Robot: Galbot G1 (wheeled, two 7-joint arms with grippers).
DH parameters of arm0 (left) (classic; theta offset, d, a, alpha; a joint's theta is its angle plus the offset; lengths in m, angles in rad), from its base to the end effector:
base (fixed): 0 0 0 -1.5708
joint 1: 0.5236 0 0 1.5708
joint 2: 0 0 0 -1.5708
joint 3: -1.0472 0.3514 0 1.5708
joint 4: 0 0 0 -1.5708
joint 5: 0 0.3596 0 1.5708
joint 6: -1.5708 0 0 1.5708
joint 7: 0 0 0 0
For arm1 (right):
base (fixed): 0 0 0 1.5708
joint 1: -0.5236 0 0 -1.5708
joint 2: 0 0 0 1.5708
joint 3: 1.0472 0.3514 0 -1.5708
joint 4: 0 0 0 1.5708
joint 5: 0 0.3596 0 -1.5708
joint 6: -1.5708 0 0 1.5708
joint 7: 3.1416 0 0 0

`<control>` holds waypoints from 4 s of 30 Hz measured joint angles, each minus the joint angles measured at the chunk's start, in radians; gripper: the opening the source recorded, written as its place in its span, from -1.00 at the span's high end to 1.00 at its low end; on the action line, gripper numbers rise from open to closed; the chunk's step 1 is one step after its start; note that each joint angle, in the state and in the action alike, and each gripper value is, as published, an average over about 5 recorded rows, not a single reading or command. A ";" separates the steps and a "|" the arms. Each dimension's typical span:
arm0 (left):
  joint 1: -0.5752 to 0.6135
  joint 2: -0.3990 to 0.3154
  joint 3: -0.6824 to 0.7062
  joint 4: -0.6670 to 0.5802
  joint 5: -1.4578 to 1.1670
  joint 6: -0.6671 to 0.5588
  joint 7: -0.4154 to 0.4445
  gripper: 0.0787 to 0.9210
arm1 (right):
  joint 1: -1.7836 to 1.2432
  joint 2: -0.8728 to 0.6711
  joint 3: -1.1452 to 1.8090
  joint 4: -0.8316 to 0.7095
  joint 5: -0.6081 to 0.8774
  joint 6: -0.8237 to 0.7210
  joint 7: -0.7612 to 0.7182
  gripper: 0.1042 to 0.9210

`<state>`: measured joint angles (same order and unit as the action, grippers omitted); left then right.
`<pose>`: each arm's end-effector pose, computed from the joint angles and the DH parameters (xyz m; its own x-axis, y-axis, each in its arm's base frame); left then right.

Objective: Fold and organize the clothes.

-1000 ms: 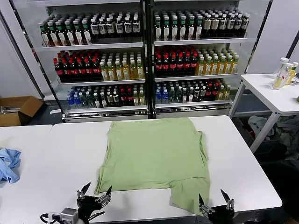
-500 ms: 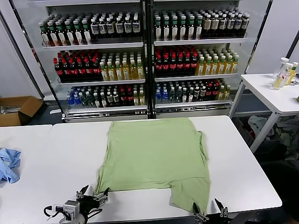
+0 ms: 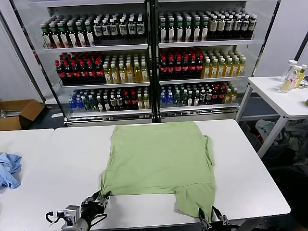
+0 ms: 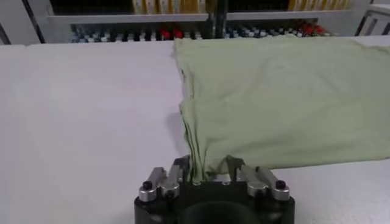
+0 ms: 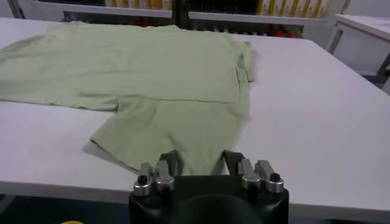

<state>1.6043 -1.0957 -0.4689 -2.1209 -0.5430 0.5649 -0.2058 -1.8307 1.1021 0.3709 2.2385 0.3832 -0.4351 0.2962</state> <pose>0.1789 0.0598 -0.2917 -0.7833 0.1150 0.6109 0.1069 0.9930 -0.0499 0.1030 -0.0198 -0.2921 -0.7888 -0.0985 0.6067 -0.1338 0.9909 -0.0131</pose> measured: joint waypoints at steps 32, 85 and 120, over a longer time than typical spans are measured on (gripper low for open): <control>-0.035 0.073 -0.072 -0.094 -0.146 -0.100 0.093 0.99 | 0.274 -0.198 0.128 -0.029 0.157 0.122 -0.065 1.00; -0.453 0.061 0.164 0.311 -0.059 -0.139 0.059 -0.26 | 0.754 -0.193 -0.147 -0.433 0.121 0.000 -0.111 -0.60; -0.389 0.009 0.128 0.326 -0.110 -0.157 0.045 0.97 | 0.581 -0.263 -0.091 -0.321 0.255 -0.085 -0.116 0.91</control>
<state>1.2154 -1.0863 -0.3404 -1.7947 -0.6531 0.4075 -0.1613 -1.2496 0.8391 0.2801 1.9180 0.6383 -0.5198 0.1798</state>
